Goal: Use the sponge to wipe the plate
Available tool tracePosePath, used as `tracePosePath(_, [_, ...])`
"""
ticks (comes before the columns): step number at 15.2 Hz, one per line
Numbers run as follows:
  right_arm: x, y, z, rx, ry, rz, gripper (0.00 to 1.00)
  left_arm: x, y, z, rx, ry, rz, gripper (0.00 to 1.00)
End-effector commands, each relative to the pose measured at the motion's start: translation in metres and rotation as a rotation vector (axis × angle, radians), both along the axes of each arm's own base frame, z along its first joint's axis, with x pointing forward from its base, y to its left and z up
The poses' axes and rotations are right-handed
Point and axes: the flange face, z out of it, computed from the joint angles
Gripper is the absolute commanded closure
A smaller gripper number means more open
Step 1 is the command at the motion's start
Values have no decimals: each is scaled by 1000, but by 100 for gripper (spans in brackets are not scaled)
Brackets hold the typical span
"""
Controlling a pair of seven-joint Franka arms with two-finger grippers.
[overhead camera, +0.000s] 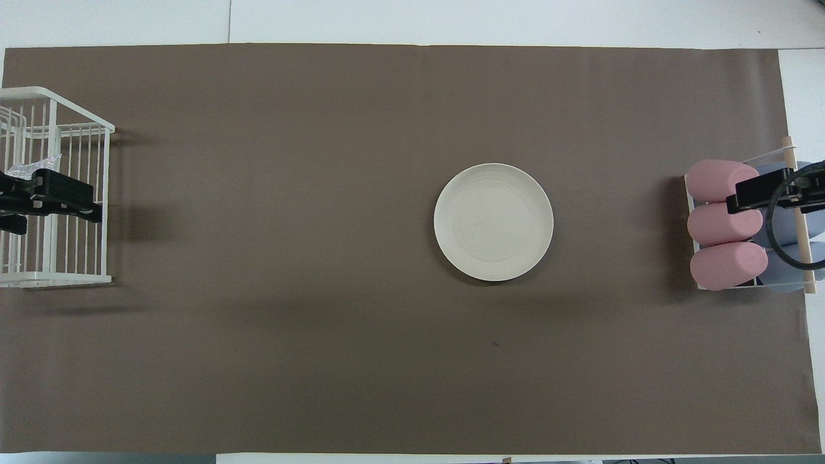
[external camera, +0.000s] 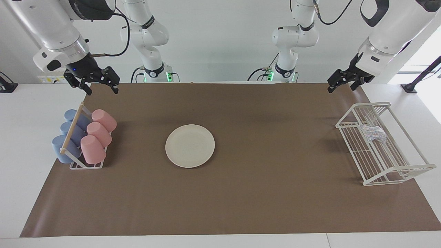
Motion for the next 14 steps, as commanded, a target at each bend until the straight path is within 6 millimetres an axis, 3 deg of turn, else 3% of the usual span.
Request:
tracePosePath(1, [1, 1, 3, -22, -4, -16, 0, 1, 2, 3, 18, -14, -12, 0])
tracePosePath(11, [1, 2, 2, -23, 0, -28, 0, 5, 9, -2, 32, -68, 96, 0])
tracePosePath(14, [1, 2, 3, -23, -2, -28, 0, 13, 7, -14, 191, -68, 57, 0])
